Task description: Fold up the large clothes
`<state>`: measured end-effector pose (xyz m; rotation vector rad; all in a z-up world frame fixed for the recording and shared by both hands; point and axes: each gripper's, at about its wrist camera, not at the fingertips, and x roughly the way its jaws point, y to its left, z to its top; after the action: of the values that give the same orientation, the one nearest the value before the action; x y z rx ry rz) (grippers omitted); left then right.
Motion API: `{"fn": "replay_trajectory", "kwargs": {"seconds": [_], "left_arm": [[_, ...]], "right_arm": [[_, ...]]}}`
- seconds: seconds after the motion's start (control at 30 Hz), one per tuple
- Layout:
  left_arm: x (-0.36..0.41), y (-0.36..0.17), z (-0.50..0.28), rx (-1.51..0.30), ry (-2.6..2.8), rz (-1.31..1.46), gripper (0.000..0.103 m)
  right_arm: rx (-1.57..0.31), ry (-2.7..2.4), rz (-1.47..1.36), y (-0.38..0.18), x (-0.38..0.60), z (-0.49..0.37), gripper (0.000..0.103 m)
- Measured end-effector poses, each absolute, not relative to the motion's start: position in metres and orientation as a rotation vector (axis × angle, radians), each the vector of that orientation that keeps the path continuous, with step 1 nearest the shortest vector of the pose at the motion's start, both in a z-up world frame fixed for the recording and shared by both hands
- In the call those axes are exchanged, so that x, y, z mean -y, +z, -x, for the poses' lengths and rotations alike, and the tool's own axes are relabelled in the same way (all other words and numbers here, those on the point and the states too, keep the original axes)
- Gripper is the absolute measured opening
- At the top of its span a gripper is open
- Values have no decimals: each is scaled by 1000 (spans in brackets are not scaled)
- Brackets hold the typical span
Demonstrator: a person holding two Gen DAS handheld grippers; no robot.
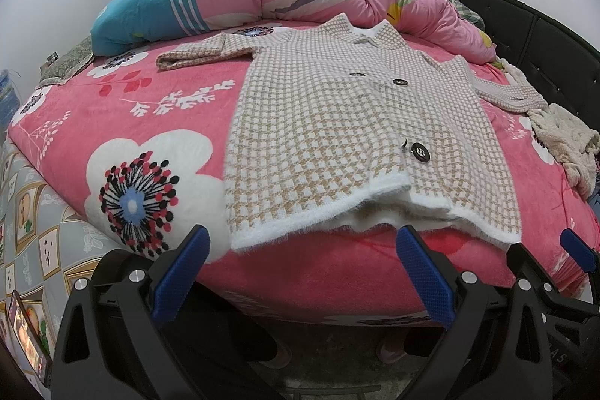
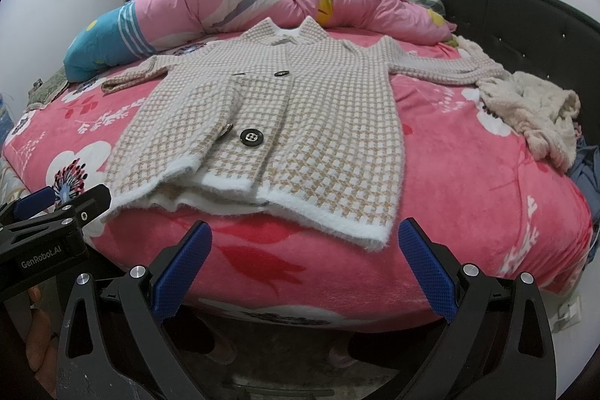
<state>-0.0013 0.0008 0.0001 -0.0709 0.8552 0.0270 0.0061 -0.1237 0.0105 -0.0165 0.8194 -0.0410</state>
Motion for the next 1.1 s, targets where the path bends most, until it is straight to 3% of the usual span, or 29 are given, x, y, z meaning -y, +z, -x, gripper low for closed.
{"fn": "replay_trajectory", "kwargs": {"seconds": [1.1], "left_arm": [[-10, 3, -5, -853, 41, 65, 98]], "right_arm": [[-815, -43, 19, 11, 124, -9, 95]]}}
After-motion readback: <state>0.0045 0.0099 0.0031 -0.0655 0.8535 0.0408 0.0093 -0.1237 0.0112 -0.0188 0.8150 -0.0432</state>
